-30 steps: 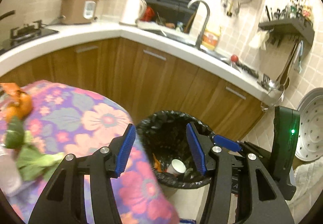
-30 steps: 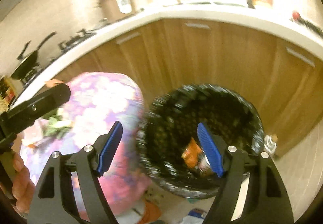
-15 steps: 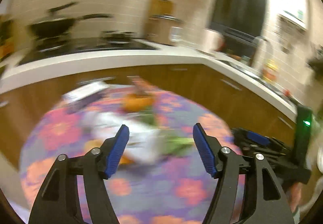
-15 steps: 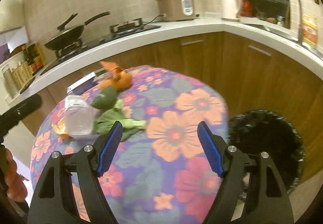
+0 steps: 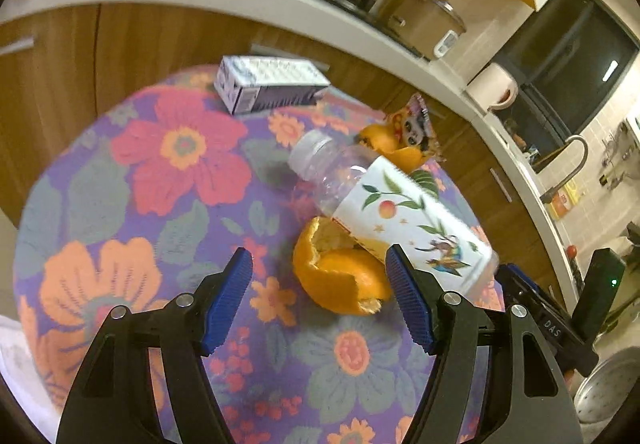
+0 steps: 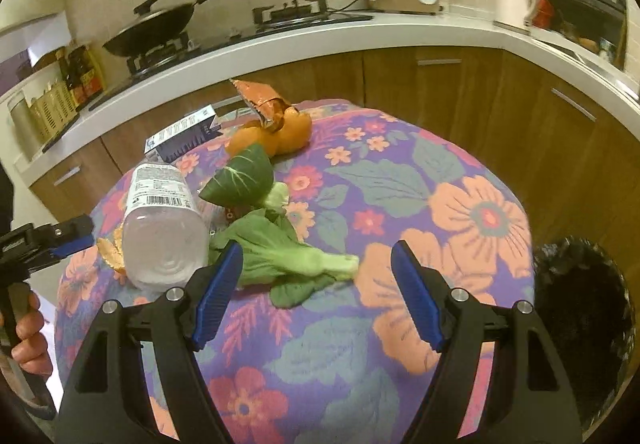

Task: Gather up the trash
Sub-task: 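Return both tools to the table and approach the bread crust and bok choy, then grasp the bread crust with the left tool while the right tool grasps the bok choy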

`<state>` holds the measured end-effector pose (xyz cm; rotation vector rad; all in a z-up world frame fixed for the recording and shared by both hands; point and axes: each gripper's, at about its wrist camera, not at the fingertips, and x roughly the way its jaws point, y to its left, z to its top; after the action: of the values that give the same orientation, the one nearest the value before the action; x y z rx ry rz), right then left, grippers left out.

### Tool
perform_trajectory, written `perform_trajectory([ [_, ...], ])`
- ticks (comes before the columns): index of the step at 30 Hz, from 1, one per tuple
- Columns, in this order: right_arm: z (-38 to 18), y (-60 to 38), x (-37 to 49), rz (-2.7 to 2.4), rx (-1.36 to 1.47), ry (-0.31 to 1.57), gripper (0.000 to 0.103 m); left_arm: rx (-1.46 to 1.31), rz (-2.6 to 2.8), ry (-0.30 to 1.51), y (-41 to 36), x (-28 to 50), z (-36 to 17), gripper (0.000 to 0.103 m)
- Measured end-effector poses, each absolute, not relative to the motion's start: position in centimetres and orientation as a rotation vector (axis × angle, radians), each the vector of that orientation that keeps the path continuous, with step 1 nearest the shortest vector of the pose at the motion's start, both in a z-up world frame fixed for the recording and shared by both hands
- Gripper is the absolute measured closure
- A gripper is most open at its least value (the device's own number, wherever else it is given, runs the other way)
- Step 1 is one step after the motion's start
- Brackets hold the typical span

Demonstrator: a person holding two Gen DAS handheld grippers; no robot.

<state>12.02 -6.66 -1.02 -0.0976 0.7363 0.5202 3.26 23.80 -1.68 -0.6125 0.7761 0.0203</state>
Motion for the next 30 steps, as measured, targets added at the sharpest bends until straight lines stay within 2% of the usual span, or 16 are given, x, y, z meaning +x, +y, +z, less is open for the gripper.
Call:
perform_trajectory([
  [3,-1.1,-6.2,13.8,0.575,-0.104,0.764,0.031,-0.631,0.012,0.797,23.8,4.5,-2.7,0.039],
  [8,-2.2,-5.9,16.7,0.669,-0.059,0.857,0.036,-0.643,0.014,0.867,23.6,5.9,-5.0,0.068],
  [10,-2.9,-5.6,17.4,0.688,-0.062,0.884,0.037,-0.658,0.007,0.865,23.5,6.1,-5.5,0.073],
  [14,-4.0,-5.4,17.6,0.746,-0.046,0.942,0.040,-0.632,0.050,0.869,23.6,6.2,-5.6,0.090],
  [18,-4.0,-5.5,16.3,0.787,-0.079,0.941,0.041,-0.658,0.052,0.858,24.3,5.8,-5.7,0.095],
  [24,-3.5,-5.1,13.5,0.837,-0.267,0.907,0.041,-0.651,0.051,0.843,24.4,5.2,-5.6,0.096],
  [30,-4.3,-3.6,14.4,0.817,-0.367,0.895,0.041,-0.633,0.067,0.837,24.3,4.7,-5.3,0.096],
])
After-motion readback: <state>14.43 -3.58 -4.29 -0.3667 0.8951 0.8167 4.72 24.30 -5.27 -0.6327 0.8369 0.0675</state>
